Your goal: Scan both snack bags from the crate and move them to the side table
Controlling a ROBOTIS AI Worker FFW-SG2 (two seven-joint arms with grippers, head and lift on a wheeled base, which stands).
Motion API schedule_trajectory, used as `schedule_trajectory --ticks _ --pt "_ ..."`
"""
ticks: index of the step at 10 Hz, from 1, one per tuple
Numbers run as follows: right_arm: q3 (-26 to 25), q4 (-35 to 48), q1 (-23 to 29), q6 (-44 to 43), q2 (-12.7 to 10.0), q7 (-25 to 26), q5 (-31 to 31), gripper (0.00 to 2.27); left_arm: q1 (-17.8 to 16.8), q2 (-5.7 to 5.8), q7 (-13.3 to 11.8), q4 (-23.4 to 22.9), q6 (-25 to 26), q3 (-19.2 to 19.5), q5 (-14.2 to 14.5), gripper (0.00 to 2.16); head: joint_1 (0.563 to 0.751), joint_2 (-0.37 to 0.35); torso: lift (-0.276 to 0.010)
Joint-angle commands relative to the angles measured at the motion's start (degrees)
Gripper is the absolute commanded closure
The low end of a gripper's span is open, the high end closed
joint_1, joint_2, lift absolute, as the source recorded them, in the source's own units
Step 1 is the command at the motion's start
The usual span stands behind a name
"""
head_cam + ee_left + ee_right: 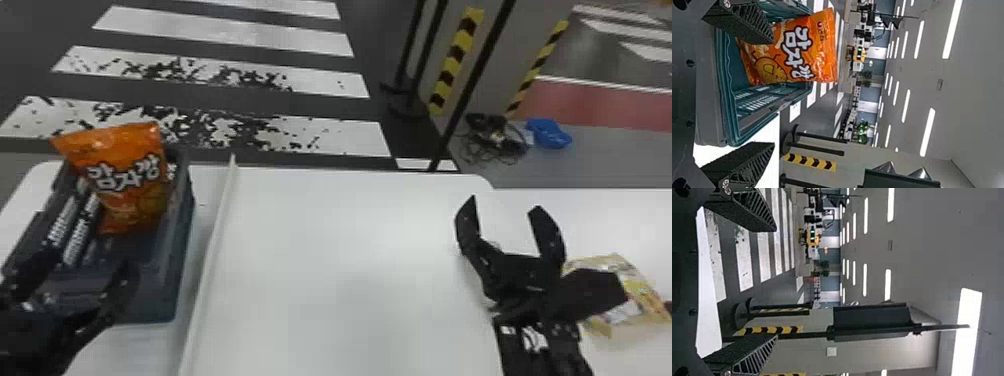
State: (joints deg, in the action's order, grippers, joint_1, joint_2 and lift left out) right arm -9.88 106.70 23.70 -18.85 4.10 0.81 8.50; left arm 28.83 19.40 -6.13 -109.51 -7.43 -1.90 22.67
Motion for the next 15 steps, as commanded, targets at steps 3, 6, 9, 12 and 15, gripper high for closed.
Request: schedule_trajectory --ticks 3,6,9,12,15 --pt "8.3 -1.84 3.19 -3.86 -1.64 0.86 -5.6 0.05 0.0 -0.5 0.15 0.17 0.01 -0.13 -0.44 0.08 0.695 -0.074 -0.099" --pt "9.97 -5.36 3.72 -4.74 -4.1 1.3 -8.85 0.05 0.0 -0.94 0.51 0.35 -0.17 -0.92 -1.05 0.08 0.695 -0.018 -0.099" --pt "10.58 -6.59 4.86 -4.56 -4.15 2.09 -10.7 0.05 0.35 -1.29 1.21 -0.18 -1.4 -1.71 -2.28 0.08 0.695 0.002 -0.099" --pt "9.71 -7.12 5.48 -4.56 -4.15 2.26 -10.17 0.05 1.41 -1.03 -0.64 -3.96 -0.87 -0.48 -2.2 0.07 0.695 -0.006 -0.099" --pt "9.44 -7.38 5.56 -4.21 -4.15 2.26 -9.91 0.05 0.79 0.11 -2.31 -6.68 1.94 4.53 -1.14 0.08 0.695 -0.01 -0.099"
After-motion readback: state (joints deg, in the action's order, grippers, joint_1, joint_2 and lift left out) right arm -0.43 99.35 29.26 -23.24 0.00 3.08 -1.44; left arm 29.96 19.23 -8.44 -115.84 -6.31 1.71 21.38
